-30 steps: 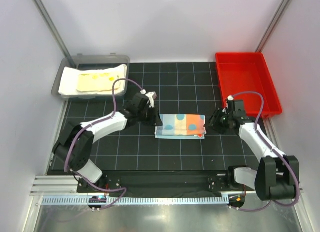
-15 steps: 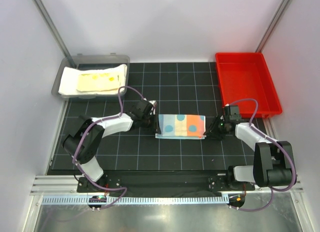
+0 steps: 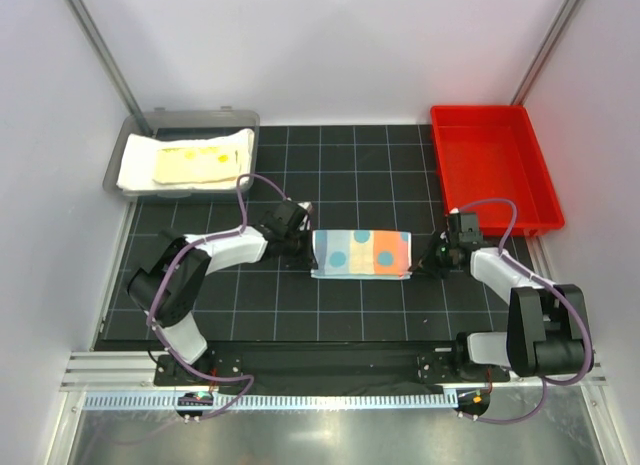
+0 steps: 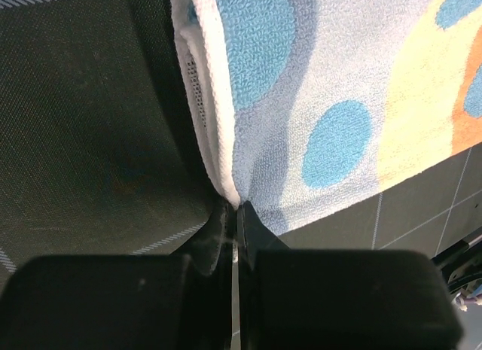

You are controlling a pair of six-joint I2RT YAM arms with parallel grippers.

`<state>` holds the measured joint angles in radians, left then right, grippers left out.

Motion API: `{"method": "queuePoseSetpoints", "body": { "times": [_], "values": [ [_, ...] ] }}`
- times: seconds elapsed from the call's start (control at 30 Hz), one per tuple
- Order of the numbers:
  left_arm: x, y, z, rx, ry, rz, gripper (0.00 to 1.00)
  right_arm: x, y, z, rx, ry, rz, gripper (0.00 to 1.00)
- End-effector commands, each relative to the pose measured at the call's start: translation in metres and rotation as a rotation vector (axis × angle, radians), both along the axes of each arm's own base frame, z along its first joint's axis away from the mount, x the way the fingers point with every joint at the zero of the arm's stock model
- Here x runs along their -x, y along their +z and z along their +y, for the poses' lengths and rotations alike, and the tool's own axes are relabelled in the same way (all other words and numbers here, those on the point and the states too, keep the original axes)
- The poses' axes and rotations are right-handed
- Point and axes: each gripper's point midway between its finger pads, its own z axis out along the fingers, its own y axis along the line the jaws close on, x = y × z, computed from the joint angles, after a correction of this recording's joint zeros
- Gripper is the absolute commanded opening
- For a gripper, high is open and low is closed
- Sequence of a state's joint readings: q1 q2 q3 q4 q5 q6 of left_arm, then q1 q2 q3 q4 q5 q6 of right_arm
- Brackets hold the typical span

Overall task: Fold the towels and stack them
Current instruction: Fold the towel

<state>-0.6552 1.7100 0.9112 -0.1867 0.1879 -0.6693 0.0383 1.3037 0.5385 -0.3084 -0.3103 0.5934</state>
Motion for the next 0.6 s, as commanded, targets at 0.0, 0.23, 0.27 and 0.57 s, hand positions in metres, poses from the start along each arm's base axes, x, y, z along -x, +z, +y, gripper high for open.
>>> {"method": "queuePoseSetpoints", "body": {
  "times": [0.0,0.23,0.27,0.57],
  "values": [
    [0.004,0.005,0.006,-0.047,0.009,0.016,0.0,-0.013,0.027,0.001,0.011,0.025,-0.071,0.01],
    [0.022,-0.018,0.025,-0.109,0.025,0.064,0.06,0.013,0.009,0.001,0.0,0.024,-0.024,0.03],
    [0.025,-0.019,0.023,-0.093,0.021,0.073,0.11,0.017,0.006,0.004,-0.012,0.02,-0.019,0.07],
    [-0.005,0.027,0.033,-0.109,0.052,-0.056,0.66,0.004,0.047,0.0,0.019,0.021,-0.103,0.45]
  ]
}}
